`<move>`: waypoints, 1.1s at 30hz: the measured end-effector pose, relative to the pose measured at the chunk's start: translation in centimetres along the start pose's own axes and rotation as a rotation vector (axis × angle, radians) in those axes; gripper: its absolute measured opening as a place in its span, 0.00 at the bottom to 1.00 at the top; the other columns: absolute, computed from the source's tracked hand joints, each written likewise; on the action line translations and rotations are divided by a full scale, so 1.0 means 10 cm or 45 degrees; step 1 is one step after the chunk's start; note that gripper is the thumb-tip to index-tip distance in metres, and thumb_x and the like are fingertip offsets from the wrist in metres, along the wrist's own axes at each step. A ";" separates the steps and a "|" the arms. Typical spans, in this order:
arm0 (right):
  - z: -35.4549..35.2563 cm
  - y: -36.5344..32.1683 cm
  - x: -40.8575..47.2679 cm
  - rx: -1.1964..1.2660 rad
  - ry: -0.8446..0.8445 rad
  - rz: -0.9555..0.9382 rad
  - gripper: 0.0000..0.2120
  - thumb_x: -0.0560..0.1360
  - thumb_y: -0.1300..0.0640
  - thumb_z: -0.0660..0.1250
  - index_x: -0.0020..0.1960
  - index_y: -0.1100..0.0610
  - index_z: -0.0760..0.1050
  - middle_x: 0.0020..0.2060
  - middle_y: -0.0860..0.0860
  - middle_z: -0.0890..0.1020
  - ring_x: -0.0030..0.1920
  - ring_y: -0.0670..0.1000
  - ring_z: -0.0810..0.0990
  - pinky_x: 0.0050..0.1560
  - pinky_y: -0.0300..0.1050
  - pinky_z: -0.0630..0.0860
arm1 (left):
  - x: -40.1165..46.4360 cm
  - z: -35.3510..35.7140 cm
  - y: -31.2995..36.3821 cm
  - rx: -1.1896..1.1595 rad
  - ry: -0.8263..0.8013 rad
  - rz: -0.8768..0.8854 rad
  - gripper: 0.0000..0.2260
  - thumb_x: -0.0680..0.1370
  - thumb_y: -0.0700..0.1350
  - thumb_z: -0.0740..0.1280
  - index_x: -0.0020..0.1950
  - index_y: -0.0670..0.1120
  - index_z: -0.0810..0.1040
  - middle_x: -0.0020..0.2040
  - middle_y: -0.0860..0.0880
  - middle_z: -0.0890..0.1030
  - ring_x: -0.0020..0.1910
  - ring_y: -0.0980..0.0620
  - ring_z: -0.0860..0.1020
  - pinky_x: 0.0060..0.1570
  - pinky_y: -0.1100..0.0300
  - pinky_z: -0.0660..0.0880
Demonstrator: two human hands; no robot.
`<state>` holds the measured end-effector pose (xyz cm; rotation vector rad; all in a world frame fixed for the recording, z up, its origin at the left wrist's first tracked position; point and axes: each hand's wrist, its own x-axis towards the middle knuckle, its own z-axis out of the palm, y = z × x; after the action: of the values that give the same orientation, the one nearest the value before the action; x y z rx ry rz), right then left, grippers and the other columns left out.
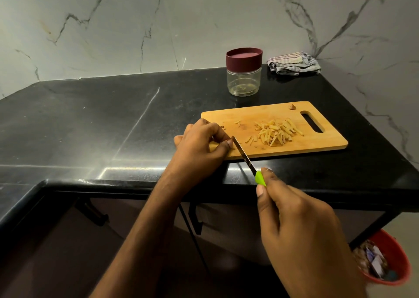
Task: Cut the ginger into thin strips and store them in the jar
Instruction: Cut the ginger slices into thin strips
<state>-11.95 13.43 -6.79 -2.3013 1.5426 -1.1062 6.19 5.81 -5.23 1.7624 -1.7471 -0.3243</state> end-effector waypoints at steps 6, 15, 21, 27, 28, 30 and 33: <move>0.02 0.01 -0.02 -0.009 -0.005 0.000 0.20 0.75 0.50 0.58 0.60 0.57 0.80 0.33 0.48 0.82 0.29 0.48 0.79 0.25 0.42 0.74 | 0.04 -0.03 -0.03 -0.131 -0.047 -0.003 0.09 0.77 0.50 0.72 0.38 0.59 0.77 0.48 0.58 0.74 0.55 0.51 0.74 0.62 0.37 0.69; 0.05 -0.04 -0.01 0.034 -0.003 -0.026 0.20 0.76 0.51 0.59 0.61 0.58 0.79 0.29 0.47 0.79 0.26 0.48 0.78 0.22 0.44 0.74 | 0.04 -0.04 -0.02 -0.116 -0.079 0.018 0.09 0.78 0.51 0.71 0.38 0.57 0.76 0.47 0.58 0.73 0.55 0.51 0.72 0.62 0.37 0.69; 0.12 -0.03 0.12 0.041 -0.034 0.015 0.15 0.76 0.52 0.61 0.57 0.57 0.81 0.25 0.41 0.66 0.23 0.42 0.67 0.24 0.28 0.56 | 0.05 -0.03 -0.02 -0.135 -0.064 0.027 0.11 0.77 0.50 0.71 0.36 0.58 0.75 0.47 0.58 0.73 0.53 0.50 0.73 0.60 0.36 0.70; 0.01 -0.01 -0.01 -0.010 -0.014 0.007 0.19 0.74 0.49 0.59 0.60 0.54 0.80 0.29 0.46 0.79 0.26 0.49 0.78 0.22 0.46 0.76 | 0.04 -0.01 -0.04 -0.139 -0.021 0.029 0.10 0.76 0.50 0.72 0.36 0.58 0.75 0.48 0.57 0.74 0.54 0.51 0.73 0.60 0.38 0.70; -0.02 -0.02 -0.03 -0.047 -0.012 0.037 0.20 0.74 0.48 0.59 0.61 0.52 0.80 0.29 0.47 0.78 0.27 0.50 0.78 0.22 0.46 0.75 | 0.04 0.00 -0.05 -0.133 -0.016 0.035 0.10 0.76 0.50 0.72 0.37 0.58 0.75 0.48 0.57 0.74 0.54 0.51 0.73 0.61 0.39 0.70; -0.07 -0.04 -0.04 -0.148 -0.070 0.127 0.19 0.74 0.47 0.60 0.63 0.46 0.77 0.29 0.46 0.74 0.26 0.49 0.74 0.22 0.41 0.69 | 0.02 0.00 -0.06 -0.145 -0.001 0.054 0.07 0.77 0.50 0.71 0.41 0.58 0.75 0.47 0.58 0.74 0.53 0.53 0.72 0.60 0.40 0.70; -0.12 -0.06 -0.05 -0.284 -0.183 0.205 0.22 0.74 0.44 0.60 0.67 0.35 0.69 0.33 0.47 0.69 0.28 0.47 0.72 0.24 0.41 0.64 | 0.00 0.00 -0.05 -0.103 -0.001 0.130 0.06 0.78 0.50 0.70 0.48 0.60 0.74 0.47 0.57 0.72 0.52 0.56 0.71 0.58 0.47 0.67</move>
<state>-12.43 14.40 -5.84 -2.2820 1.8359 -0.7465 6.58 5.74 -5.50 1.6102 -1.7918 -0.3469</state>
